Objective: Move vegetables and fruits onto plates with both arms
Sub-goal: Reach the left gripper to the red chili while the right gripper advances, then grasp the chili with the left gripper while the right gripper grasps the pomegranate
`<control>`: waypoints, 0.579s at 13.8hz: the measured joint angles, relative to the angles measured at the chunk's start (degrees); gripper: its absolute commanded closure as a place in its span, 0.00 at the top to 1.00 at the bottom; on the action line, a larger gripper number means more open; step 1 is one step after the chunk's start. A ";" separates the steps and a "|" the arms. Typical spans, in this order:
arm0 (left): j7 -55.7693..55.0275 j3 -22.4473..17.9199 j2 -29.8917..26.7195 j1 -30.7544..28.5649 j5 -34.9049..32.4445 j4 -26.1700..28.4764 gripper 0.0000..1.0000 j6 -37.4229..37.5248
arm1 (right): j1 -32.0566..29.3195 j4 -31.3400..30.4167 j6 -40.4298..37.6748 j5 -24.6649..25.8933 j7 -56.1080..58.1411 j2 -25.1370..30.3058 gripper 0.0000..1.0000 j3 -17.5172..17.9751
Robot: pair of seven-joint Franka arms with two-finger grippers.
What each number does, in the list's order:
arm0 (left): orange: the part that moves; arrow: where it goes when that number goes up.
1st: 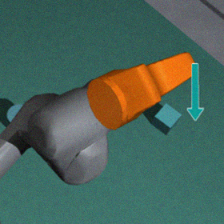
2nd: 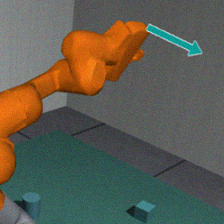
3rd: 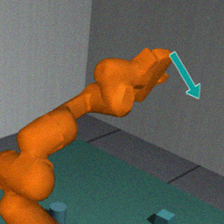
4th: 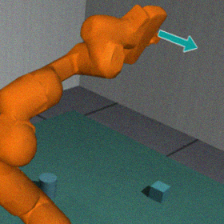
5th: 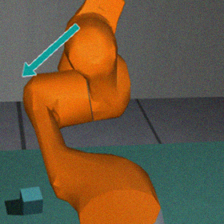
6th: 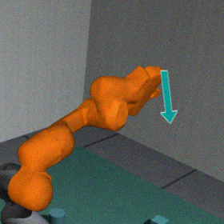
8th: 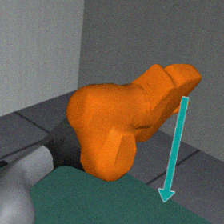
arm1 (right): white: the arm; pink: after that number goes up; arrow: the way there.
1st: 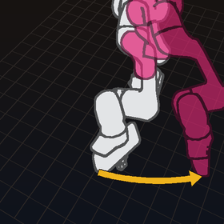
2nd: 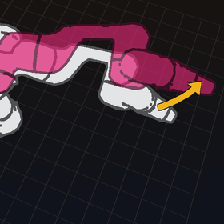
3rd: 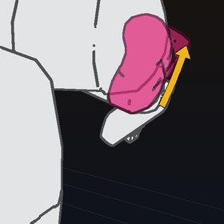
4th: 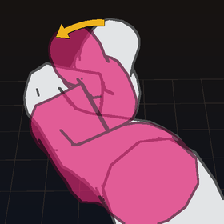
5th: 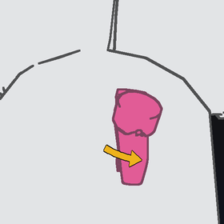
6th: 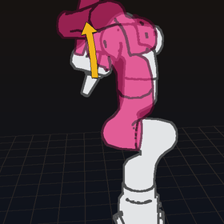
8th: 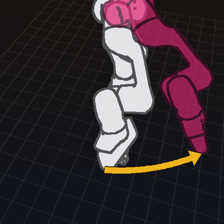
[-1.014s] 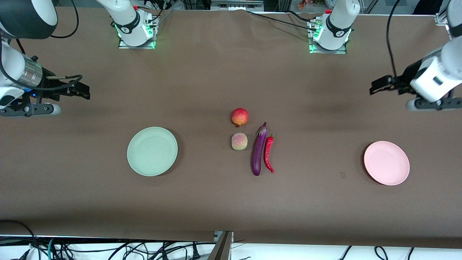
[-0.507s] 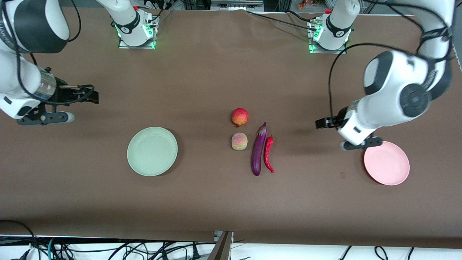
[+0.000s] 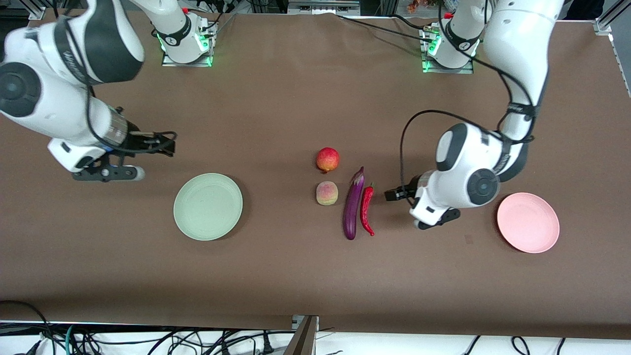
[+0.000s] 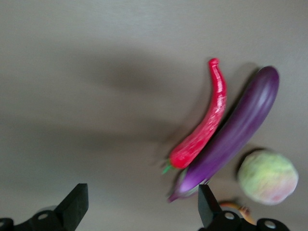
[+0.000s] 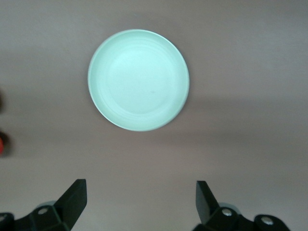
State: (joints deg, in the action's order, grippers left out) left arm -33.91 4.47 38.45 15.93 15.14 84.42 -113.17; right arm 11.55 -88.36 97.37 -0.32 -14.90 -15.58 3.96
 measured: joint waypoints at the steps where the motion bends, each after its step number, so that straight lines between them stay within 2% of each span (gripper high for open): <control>1: -2.64 -0.01 1.93 1.15 0.00 -1.17 1.00 -2.55 | 1.62 0.00 1.43 -0.05 -2.22 -0.88 1.00 0.04; 5: -6.18 -0.44 8.55 2.43 0.00 -3.89 1.00 -12.44 | 5.66 -0.01 6.04 -1.99 -6.94 -3.88 1.00 0.11; 8: -7.79 -0.88 12.75 2.21 0.00 -8.29 1.00 -14.53 | 7.59 -0.01 9.20 -3.64 -9.87 -7.37 1.00 0.12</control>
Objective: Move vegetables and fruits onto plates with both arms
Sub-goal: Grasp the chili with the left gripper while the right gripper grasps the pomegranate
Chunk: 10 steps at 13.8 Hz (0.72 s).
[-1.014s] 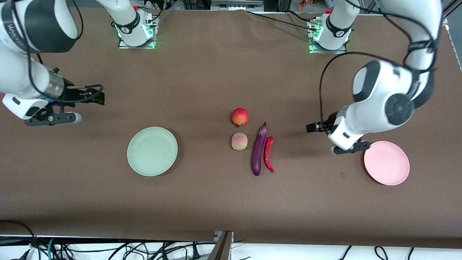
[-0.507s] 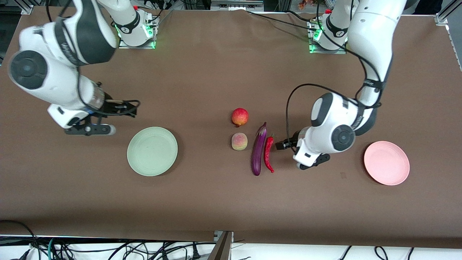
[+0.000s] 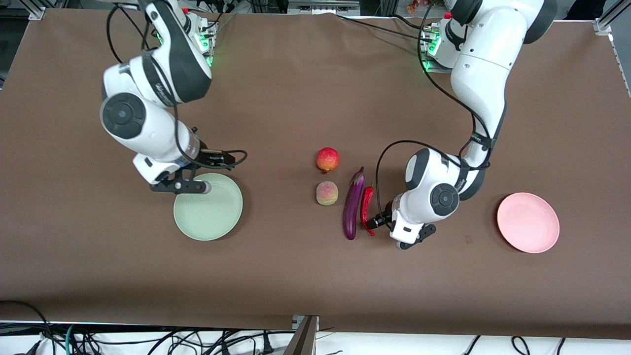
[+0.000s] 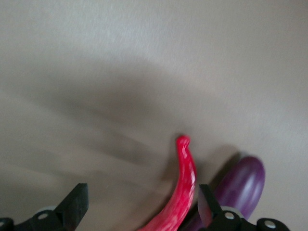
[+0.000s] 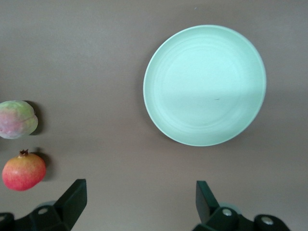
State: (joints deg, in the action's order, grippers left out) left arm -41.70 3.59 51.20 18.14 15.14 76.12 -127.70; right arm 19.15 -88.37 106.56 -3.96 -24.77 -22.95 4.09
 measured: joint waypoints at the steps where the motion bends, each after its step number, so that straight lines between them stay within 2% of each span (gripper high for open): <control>1: -0.60 0.00 0.75 0.06 0.00 -1.48 1.00 -0.02 | 0.53 0.00 0.81 -0.12 -0.86 -0.94 1.00 0.00; 4: -1.55 -0.02 1.82 1.05 0.00 -3.55 0.99 0.03 | 3.00 0.03 2.90 -0.31 -5.15 -2.46 1.00 0.07; 10: -2.22 -1.70 3.32 3.93 0.00 -3.80 0.85 0.03 | 10.00 0.03 9.65 -0.33 -14.13 -5.75 1.00 0.16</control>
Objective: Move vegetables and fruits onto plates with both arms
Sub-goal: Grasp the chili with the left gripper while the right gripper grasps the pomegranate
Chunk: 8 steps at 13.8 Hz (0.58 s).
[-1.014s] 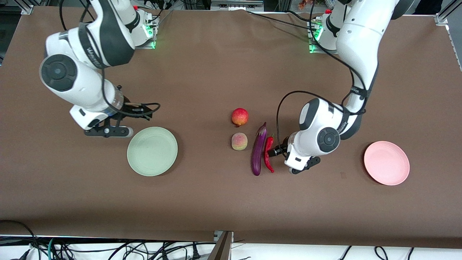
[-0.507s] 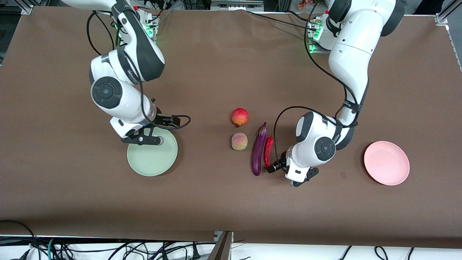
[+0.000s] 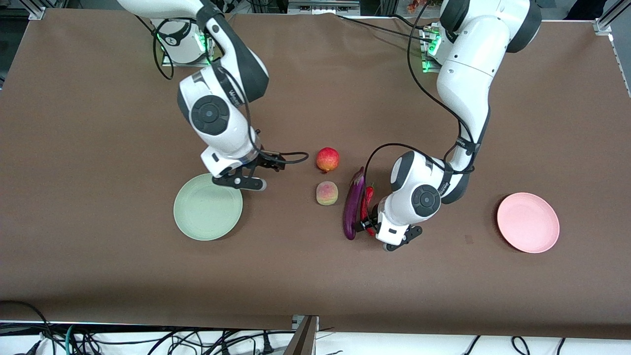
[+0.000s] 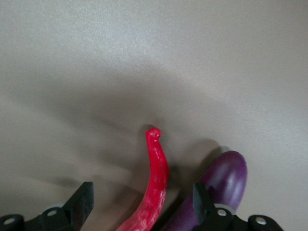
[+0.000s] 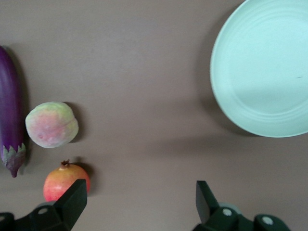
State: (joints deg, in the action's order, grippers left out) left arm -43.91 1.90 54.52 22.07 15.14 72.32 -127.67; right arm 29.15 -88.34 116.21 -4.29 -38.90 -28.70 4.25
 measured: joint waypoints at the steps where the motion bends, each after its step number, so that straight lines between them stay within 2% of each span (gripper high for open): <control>1: -0.02 -0.29 0.16 0.11 0.00 -0.01 0.82 0.00 | 0.45 0.00 0.50 0.00 -0.24 -0.48 1.00 0.00; 4: -0.03 -0.61 0.44 0.11 0.00 -0.16 0.64 -0.08 | 1.98 0.01 2.25 -0.03 -0.84 -1.54 1.00 0.02; 8: -0.14 -0.67 0.85 0.77 0.00 -0.35 0.53 -0.40 | 6.50 0.00 8.61 -0.06 -9.62 -4.23 1.00 0.07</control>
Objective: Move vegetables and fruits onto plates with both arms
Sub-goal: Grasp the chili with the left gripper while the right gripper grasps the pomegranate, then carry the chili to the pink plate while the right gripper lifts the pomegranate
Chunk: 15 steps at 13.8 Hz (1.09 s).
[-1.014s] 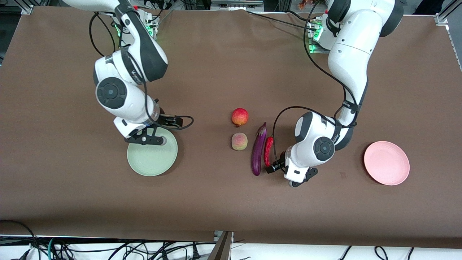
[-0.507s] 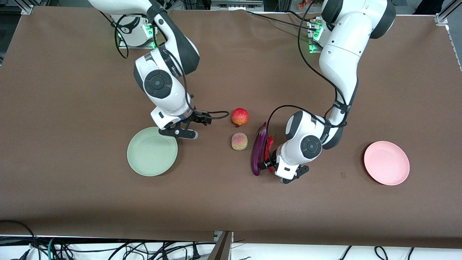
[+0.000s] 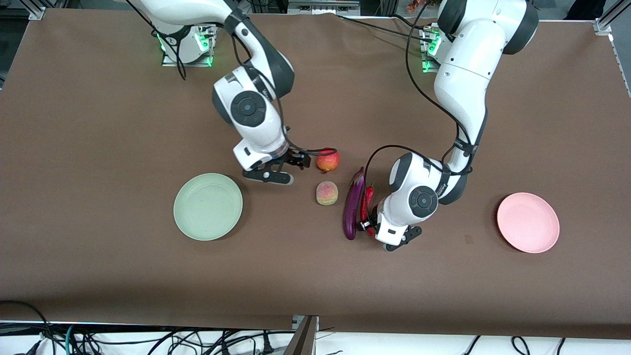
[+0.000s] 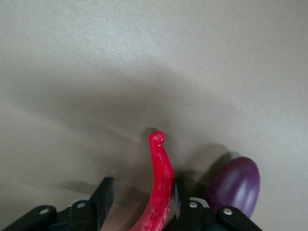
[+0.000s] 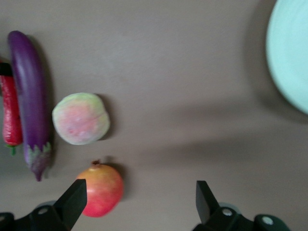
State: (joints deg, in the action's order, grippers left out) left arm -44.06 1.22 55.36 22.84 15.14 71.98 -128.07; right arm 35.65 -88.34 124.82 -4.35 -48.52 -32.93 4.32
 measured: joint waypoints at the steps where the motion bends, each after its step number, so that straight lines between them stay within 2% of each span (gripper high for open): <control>1: -0.10 -0.01 0.00 0.14 0.00 -0.01 0.43 0.00 | 1.35 0.00 1.83 0.00 -1.80 -0.95 1.00 0.01; 2: -0.15 -0.06 0.00 0.21 0.00 -0.01 0.26 0.00 | 2.67 0.01 3.66 0.01 -3.58 -1.92 1.00 0.01; 3: -0.17 -0.09 0.00 0.22 0.00 -0.01 0.03 0.01 | 3.88 0.01 5.15 0.02 -4.91 -2.82 1.00 0.00; 4: -0.17 -0.15 0.00 0.22 0.00 -0.02 0.00 0.02 | 4.87 0.02 6.14 0.02 -5.66 -3.58 1.00 -0.01; 12: 2.42 -0.80 -0.14 -0.20 -4.14 -0.69 0.00 0.35 | 7.27 0.04 10.88 0.05 -6.06 -7.18 1.00 -0.12; 15: 10.53 -1.43 -1.75 -3.96 -5.10 -1.88 0.00 6.87 | 8.07 0.05 12.78 1.09 -6.06 -8.54 1.00 -0.29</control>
State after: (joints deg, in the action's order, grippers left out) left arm -33.53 -0.21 53.61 18.88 10.03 70.10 -121.20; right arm 43.72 -88.29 137.60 -3.26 -54.58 -41.47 4.03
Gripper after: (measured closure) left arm 0.833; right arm 0.000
